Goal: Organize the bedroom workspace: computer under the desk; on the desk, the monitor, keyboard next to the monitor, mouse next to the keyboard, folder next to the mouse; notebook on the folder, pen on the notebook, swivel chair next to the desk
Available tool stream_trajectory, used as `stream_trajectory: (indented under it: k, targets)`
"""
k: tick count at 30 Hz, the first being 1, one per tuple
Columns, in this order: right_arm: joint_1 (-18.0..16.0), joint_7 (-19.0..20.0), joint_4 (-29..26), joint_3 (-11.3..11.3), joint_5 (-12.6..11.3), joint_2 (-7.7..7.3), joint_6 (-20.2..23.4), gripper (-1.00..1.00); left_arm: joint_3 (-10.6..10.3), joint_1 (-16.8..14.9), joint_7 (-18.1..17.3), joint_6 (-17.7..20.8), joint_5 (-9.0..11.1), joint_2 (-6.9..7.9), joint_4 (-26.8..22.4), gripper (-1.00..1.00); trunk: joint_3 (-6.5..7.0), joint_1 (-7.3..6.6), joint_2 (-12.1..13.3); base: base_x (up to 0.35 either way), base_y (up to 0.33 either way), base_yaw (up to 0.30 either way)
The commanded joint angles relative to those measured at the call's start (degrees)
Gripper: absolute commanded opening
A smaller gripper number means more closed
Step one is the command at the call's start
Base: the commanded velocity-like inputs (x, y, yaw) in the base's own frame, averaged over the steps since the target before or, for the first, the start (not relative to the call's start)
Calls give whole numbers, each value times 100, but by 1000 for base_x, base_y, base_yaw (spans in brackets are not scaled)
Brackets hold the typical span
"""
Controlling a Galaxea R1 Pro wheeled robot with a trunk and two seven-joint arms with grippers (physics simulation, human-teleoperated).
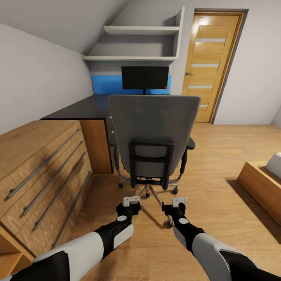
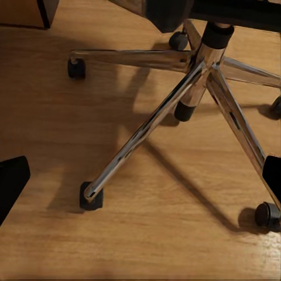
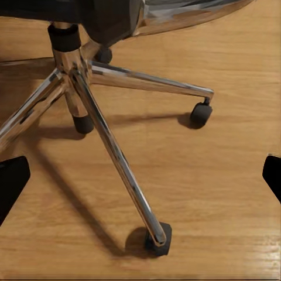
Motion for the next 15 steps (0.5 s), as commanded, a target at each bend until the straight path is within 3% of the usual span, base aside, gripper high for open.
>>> stream_trajectory:
  k: [1,15]
  targets:
    - [-4,-25,6,-41,60,2,-16,100,-47,-7,23,-35,56,0,-2,100,-6,-2,-3,0,0,0]
    - [-4,-31,6,-41,60,7,-16,100,-35,-7,29,-38,54,0,1,100,-2,-2,-3,0,0,0]
